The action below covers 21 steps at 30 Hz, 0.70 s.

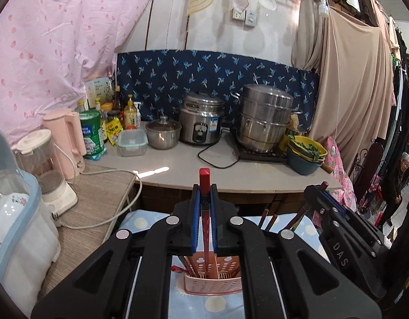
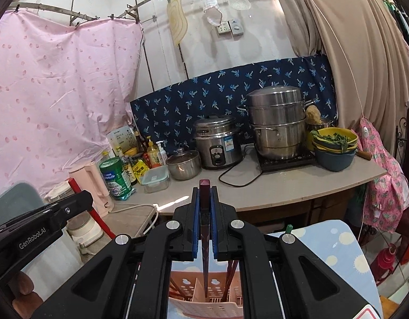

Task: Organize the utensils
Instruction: 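Lower the chopsticks into the basket and open both tools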

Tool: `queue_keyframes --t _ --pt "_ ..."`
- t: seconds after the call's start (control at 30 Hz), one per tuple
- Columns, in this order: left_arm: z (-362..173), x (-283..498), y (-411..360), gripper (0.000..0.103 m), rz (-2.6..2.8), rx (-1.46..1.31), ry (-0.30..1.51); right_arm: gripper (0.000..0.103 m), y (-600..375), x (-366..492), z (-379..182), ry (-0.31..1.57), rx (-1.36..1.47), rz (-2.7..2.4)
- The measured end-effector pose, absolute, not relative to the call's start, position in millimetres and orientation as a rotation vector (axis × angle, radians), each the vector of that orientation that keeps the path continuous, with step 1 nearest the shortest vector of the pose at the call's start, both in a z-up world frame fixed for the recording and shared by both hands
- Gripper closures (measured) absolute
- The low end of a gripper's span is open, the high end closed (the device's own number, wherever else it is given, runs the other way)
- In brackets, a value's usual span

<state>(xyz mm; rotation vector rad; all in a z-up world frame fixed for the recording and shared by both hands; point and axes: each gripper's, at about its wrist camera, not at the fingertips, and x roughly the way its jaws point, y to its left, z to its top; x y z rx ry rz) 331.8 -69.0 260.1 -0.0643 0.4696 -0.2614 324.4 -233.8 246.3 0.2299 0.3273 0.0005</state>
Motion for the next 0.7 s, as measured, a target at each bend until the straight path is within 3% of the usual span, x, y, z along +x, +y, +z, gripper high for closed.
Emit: queue_keyframes --t 0.53,0.7 --pt "205 355 -73 0.095 -0.251 -0.077 0.571 0.096 -220 350 185 0.451 0.179 0.006" --pt "201 353 -72 0.095 -0.224 -0.068 0.550 0.091 -221 347 184 0.441 0.193 0.000"
